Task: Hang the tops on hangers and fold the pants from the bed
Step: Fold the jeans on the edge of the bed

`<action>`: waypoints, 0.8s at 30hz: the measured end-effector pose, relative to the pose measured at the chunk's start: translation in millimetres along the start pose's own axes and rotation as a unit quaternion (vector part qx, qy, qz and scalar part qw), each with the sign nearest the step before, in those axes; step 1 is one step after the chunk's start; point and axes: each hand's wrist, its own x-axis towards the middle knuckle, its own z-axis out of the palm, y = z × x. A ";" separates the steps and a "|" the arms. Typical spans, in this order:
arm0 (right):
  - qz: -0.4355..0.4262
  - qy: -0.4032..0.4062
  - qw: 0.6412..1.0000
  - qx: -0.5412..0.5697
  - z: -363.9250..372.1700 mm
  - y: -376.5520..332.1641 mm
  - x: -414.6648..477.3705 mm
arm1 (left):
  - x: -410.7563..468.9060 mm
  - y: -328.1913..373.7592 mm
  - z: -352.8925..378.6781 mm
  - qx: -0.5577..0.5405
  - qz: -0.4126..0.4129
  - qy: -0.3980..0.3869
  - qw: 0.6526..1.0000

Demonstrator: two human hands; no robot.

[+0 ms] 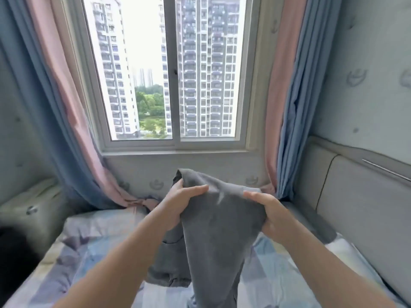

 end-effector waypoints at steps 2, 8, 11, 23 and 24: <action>0.055 -0.036 0.997 0.042 -20.8 53.7 -7.5 | -16.6 -57.6 -1.0 -0.051 -0.065 0.051 0.995; 0.196 -0.082 0.970 0.121 -74.4 175.1 -43.7 | -98.5 -204.9 34.0 -0.120 -0.224 0.149 0.955; 0.224 -0.105 0.959 0.137 -99.3 203.6 -55.2 | -131.8 -248.6 64.6 -0.057 -0.291 0.117 0.948; 0.299 -0.157 0.935 -0.107 -175.9 267.4 -123.7 | -113.2 -255.8 123.5 -0.310 -0.346 0.206 0.861; 0.318 -0.169 0.923 -0.136 -175.0 276.5 -128.7 | -110.0 -256.1 125.2 -0.327 -0.350 0.202 0.854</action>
